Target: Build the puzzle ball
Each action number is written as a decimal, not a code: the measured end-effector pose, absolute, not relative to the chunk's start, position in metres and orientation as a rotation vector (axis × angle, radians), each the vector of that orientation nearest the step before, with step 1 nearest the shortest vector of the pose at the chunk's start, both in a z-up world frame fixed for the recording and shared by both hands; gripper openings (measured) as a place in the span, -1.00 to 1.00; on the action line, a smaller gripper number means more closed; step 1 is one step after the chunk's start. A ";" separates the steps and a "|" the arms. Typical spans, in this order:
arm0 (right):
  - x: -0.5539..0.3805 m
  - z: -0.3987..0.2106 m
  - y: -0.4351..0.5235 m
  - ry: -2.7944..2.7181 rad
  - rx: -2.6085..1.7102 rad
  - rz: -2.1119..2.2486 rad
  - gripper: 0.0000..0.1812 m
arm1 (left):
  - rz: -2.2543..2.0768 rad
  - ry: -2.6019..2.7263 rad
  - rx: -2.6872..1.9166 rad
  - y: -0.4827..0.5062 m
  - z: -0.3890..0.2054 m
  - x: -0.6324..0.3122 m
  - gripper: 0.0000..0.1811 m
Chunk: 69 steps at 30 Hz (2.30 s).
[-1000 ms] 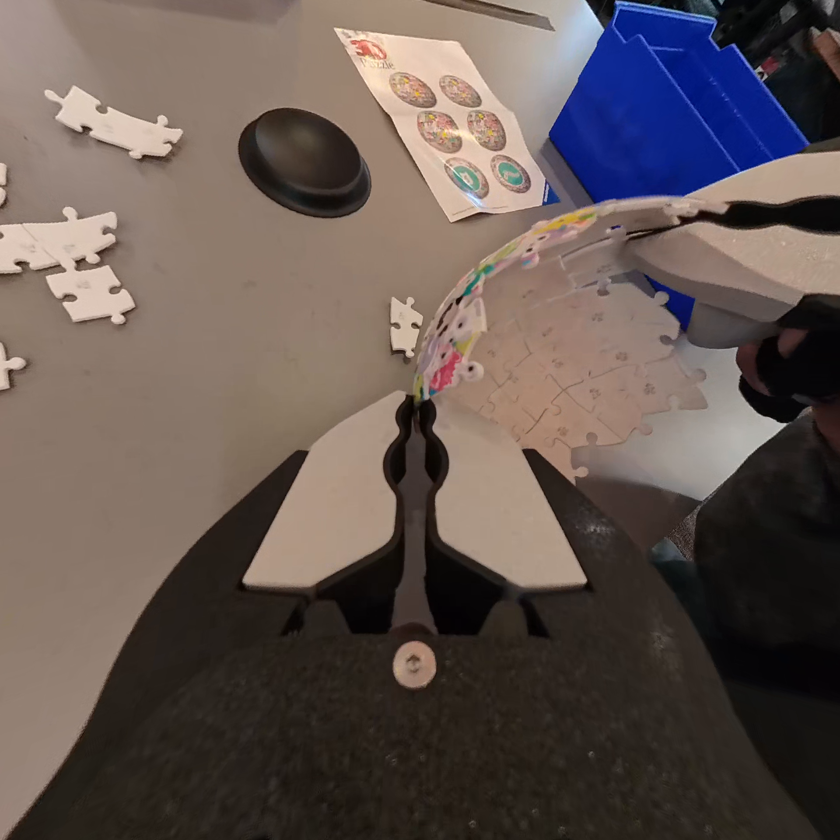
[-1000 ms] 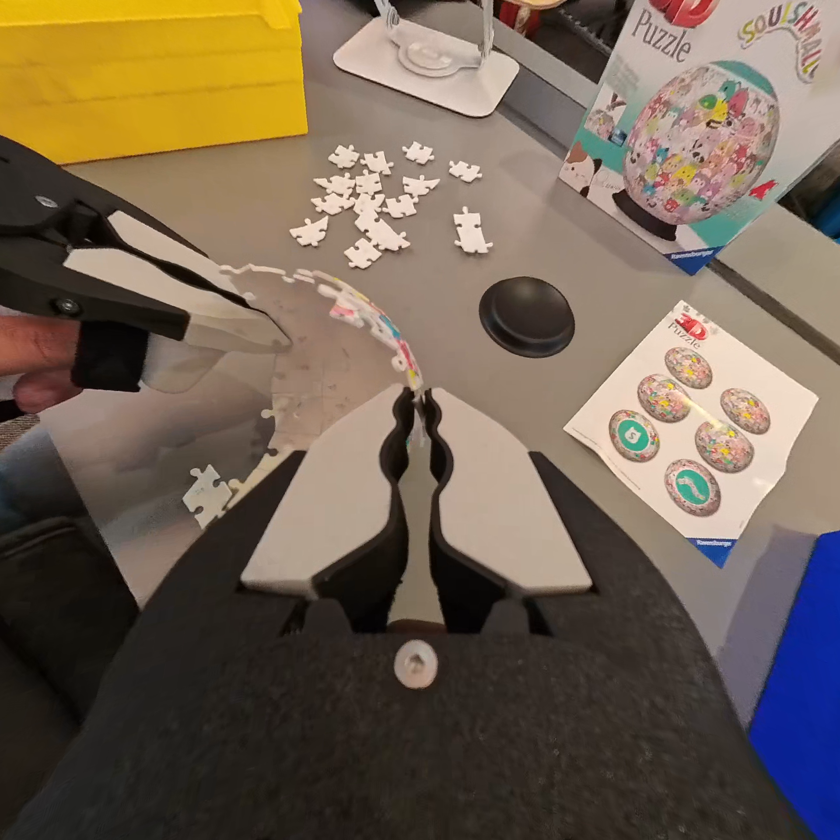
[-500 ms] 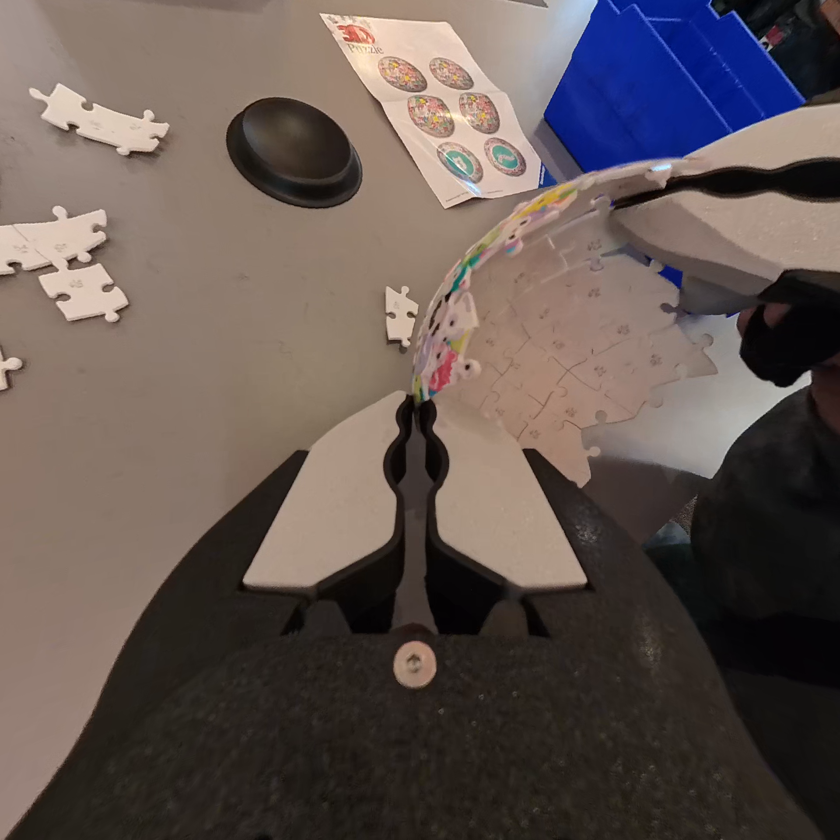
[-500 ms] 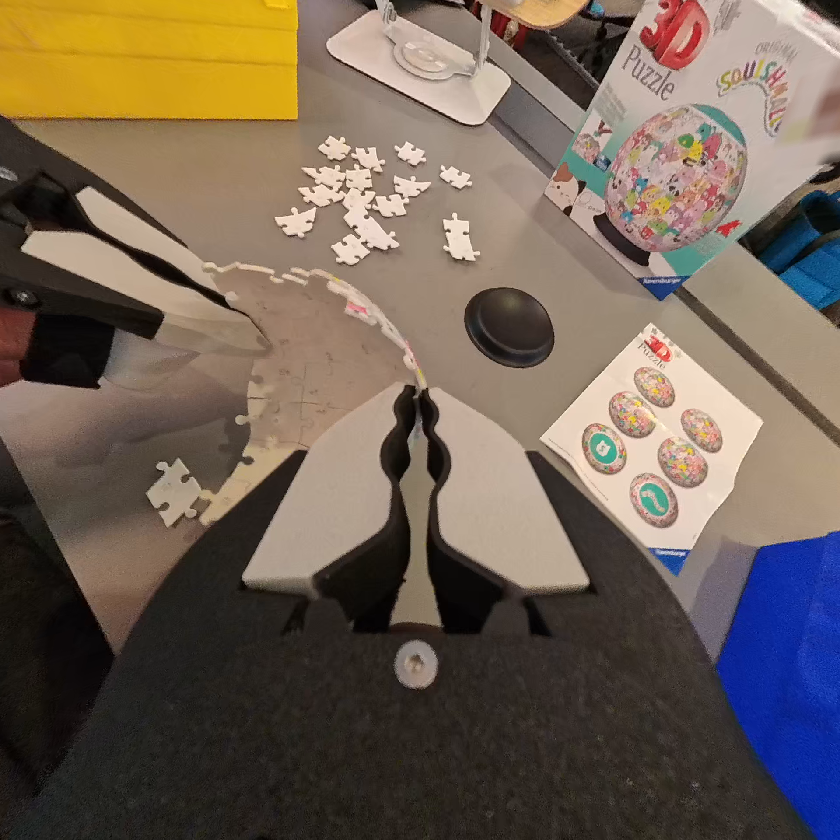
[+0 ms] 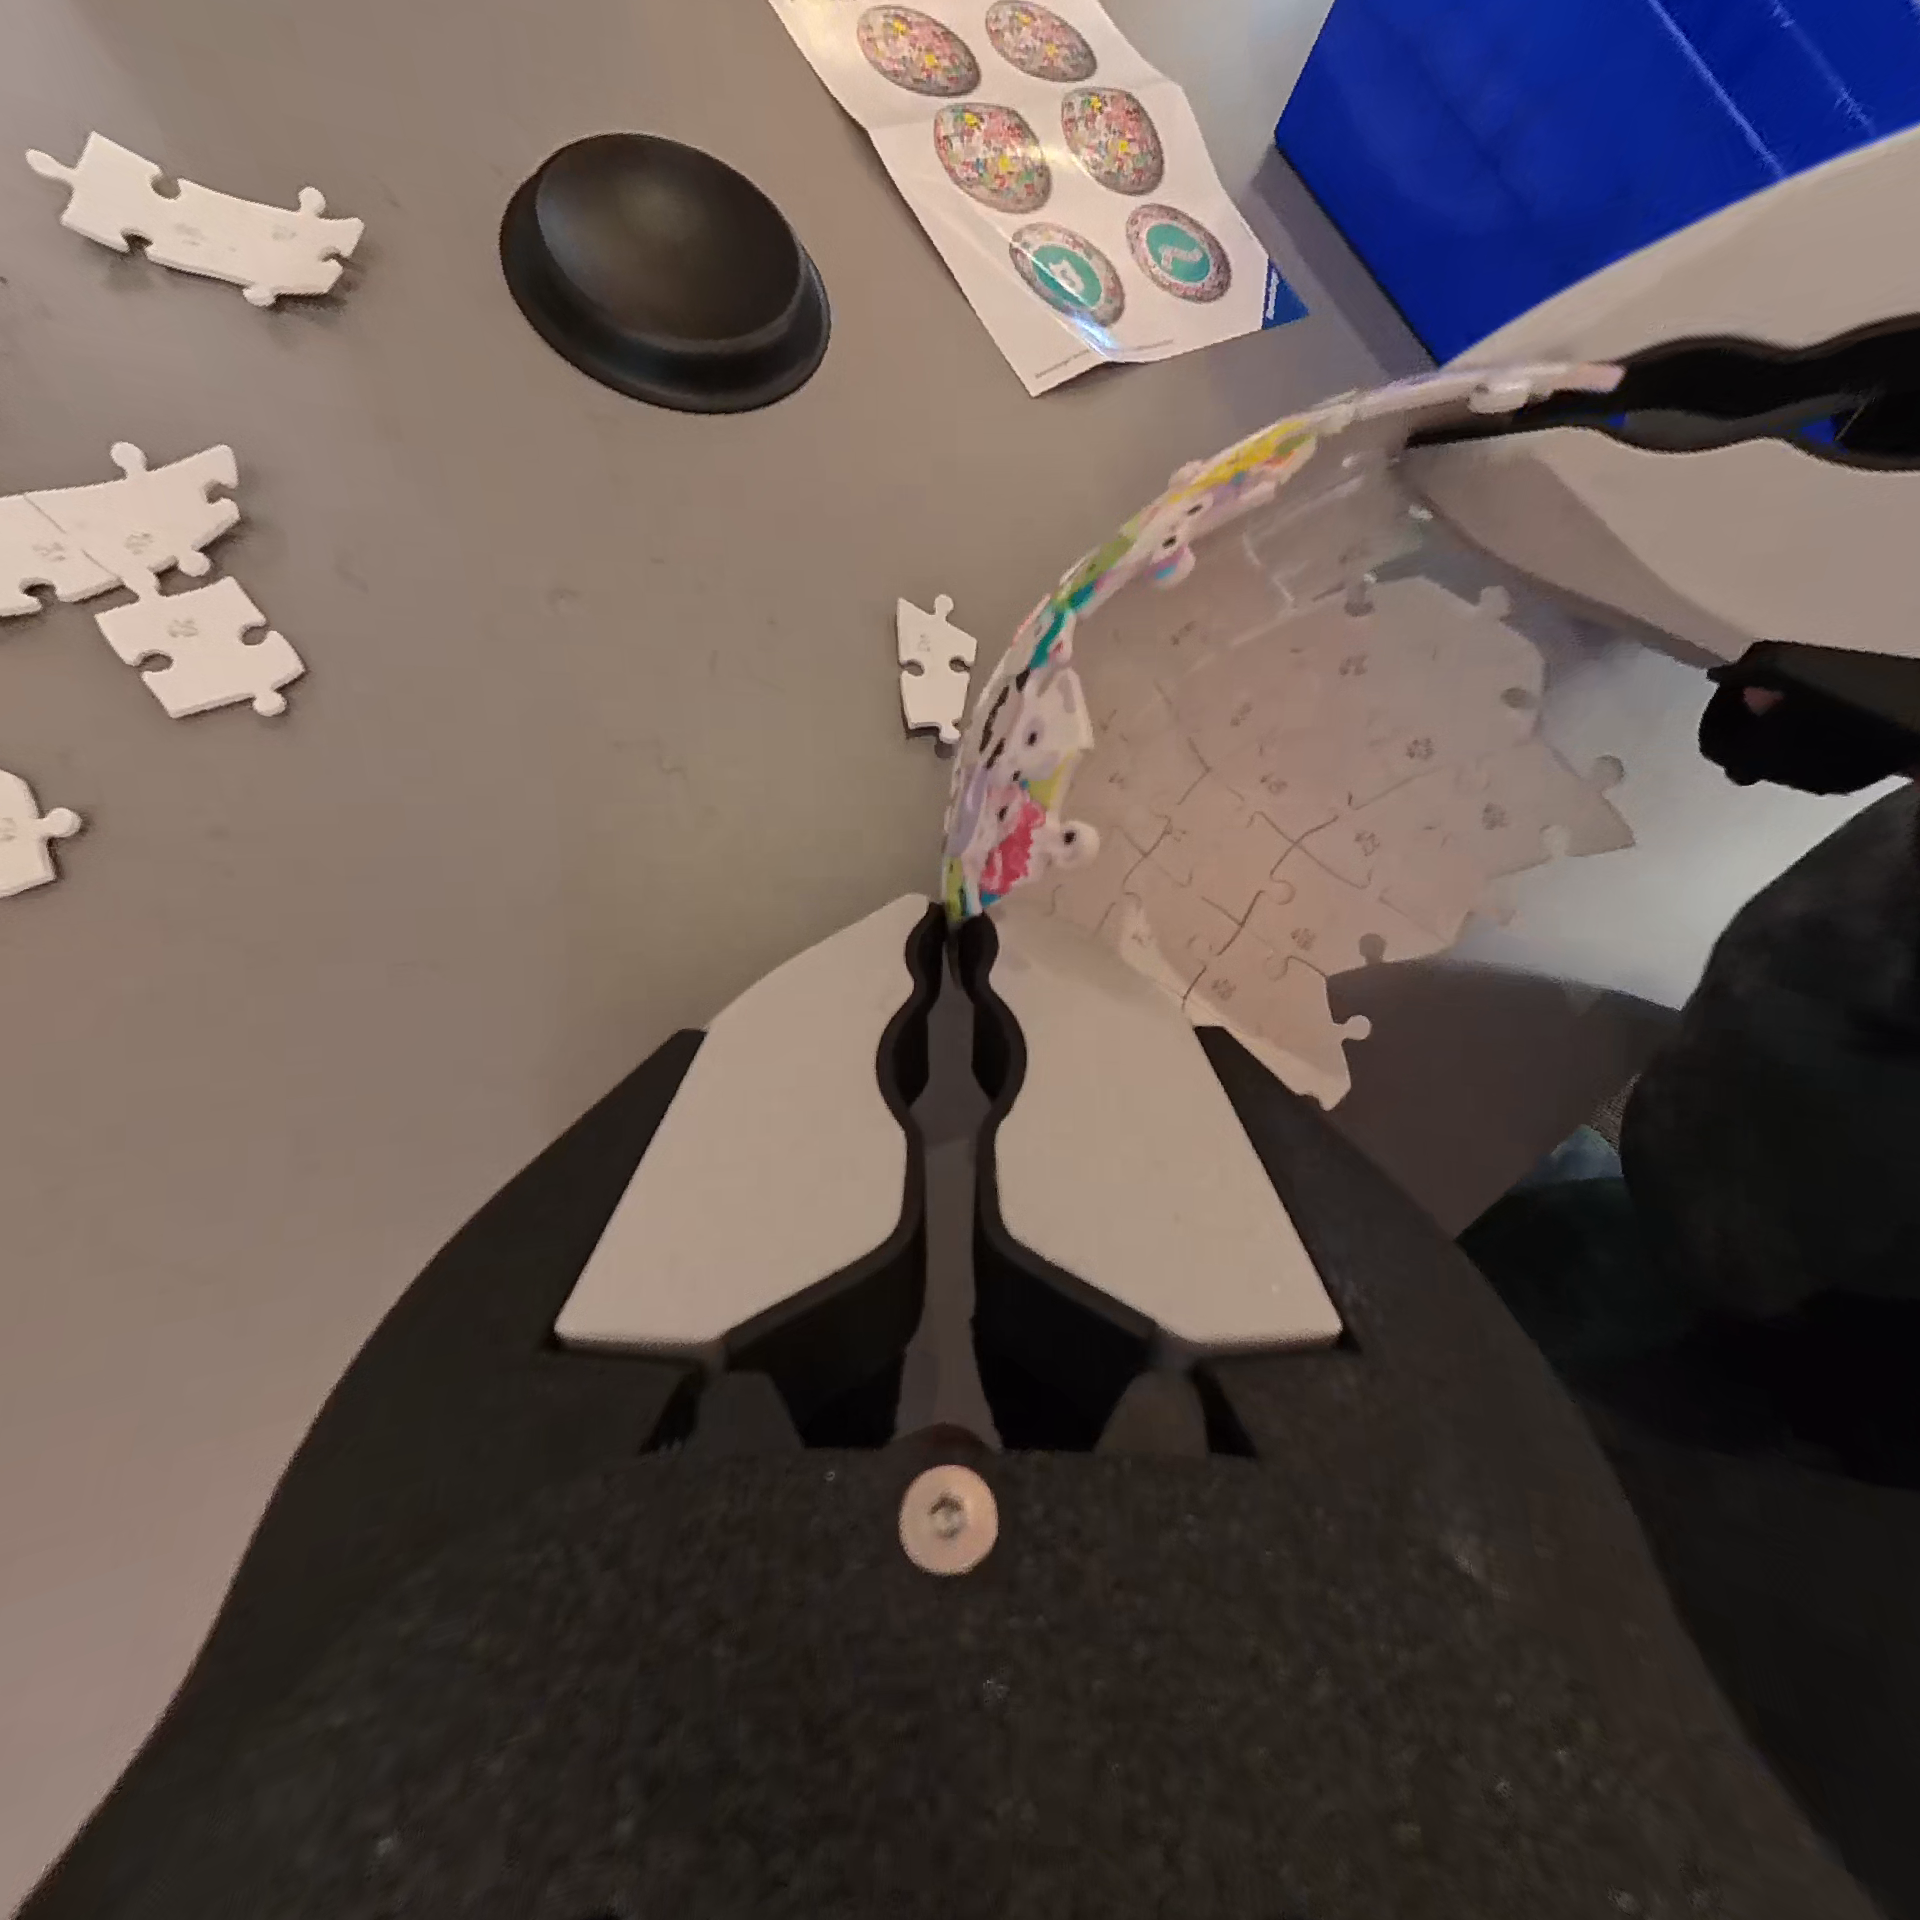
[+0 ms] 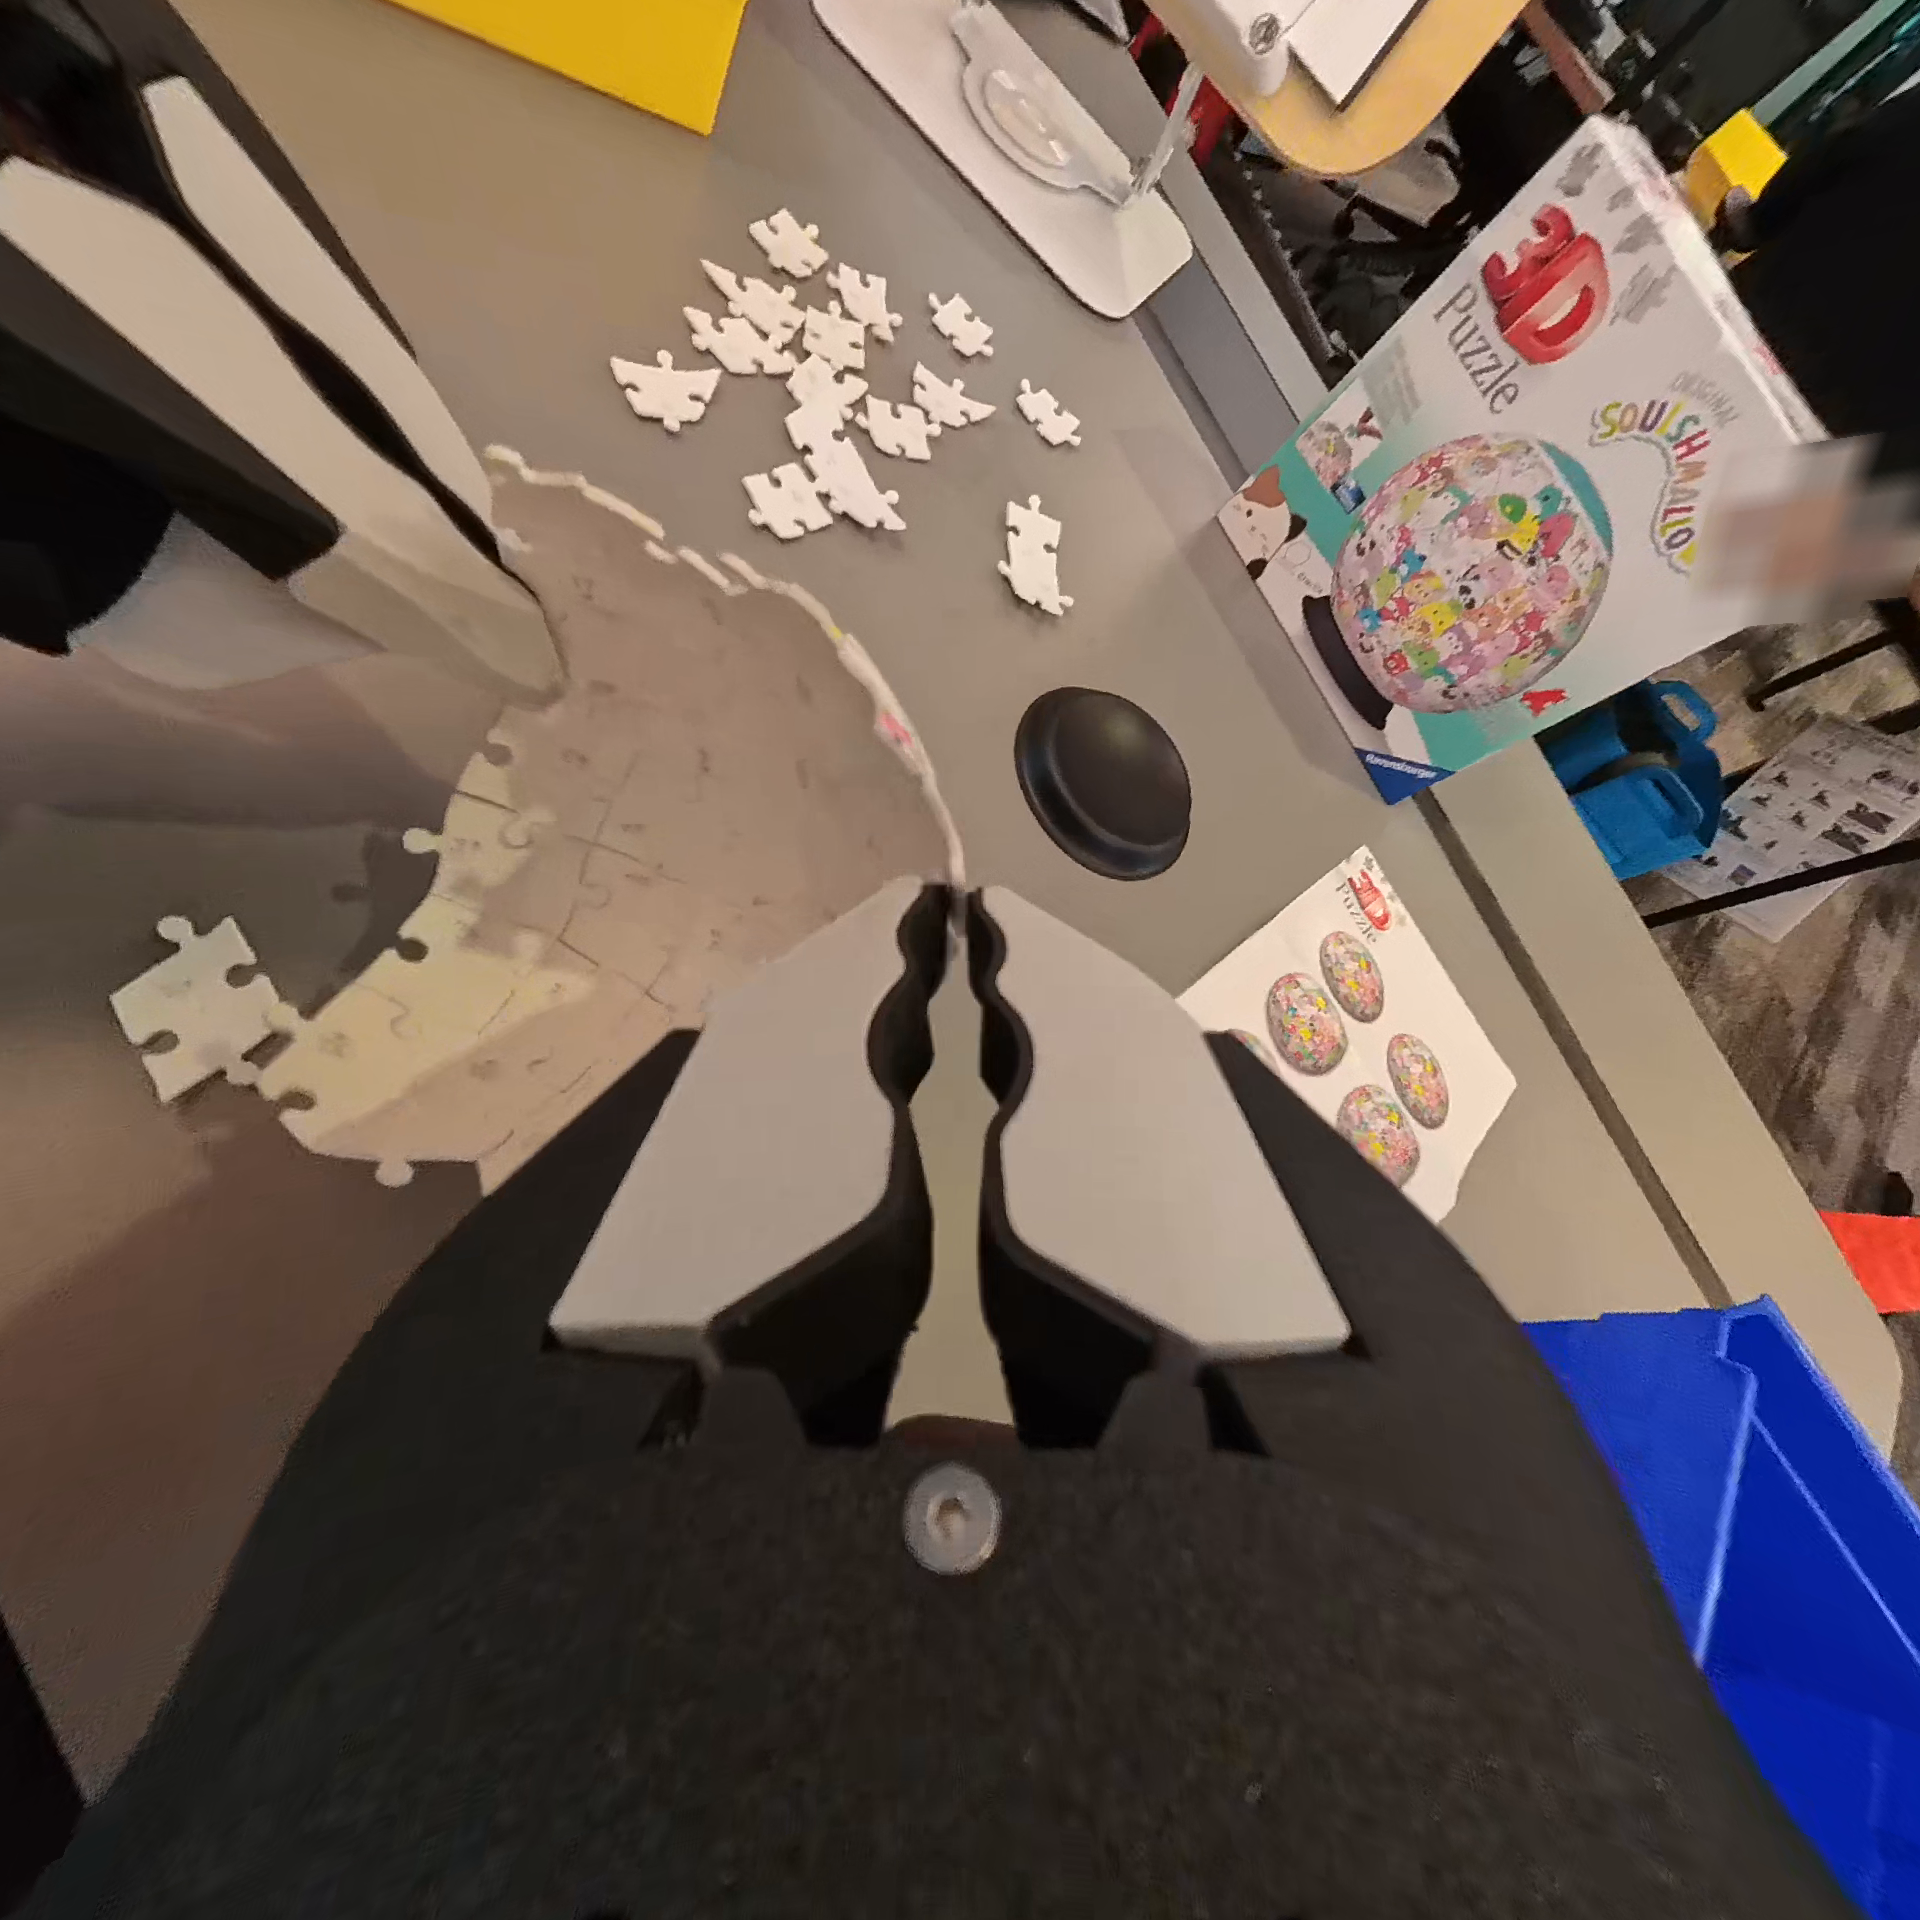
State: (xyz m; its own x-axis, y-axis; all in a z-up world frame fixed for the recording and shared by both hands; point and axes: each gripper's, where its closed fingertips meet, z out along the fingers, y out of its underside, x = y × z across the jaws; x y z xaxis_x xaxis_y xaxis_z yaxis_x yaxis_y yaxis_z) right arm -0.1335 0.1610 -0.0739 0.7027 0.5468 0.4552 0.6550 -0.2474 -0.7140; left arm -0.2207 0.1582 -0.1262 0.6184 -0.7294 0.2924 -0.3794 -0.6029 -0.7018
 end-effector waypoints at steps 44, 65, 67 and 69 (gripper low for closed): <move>-0.136 -0.106 0.107 -0.907 -1.885 0.385 -0.69 | -1.026 0.798 -2.744 0.147 -0.165 -0.284 -0.98; -0.212 -0.130 0.066 -1.163 -1.698 0.276 -0.69 | -0.845 1.067 -2.964 0.130 -0.160 -0.288 -0.81; -0.206 -0.129 0.071 -1.135 -1.707 0.276 -0.69 | -0.833 1.089 -2.927 0.132 -0.159 -0.290 -0.74; -0.202 -0.128 0.075 -1.106 -1.719 0.291 -0.69 | -0.832 1.108 -2.884 0.134 -0.156 -0.291 -0.69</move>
State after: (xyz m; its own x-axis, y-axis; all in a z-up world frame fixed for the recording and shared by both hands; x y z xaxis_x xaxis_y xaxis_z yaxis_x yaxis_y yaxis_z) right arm -0.2019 0.0754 -0.1283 0.5474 0.7818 0.2985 0.5334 -0.0510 -0.8443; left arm -0.2906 0.1338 -0.1562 0.6255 -0.6085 0.4883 -0.6388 -0.7588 -0.1274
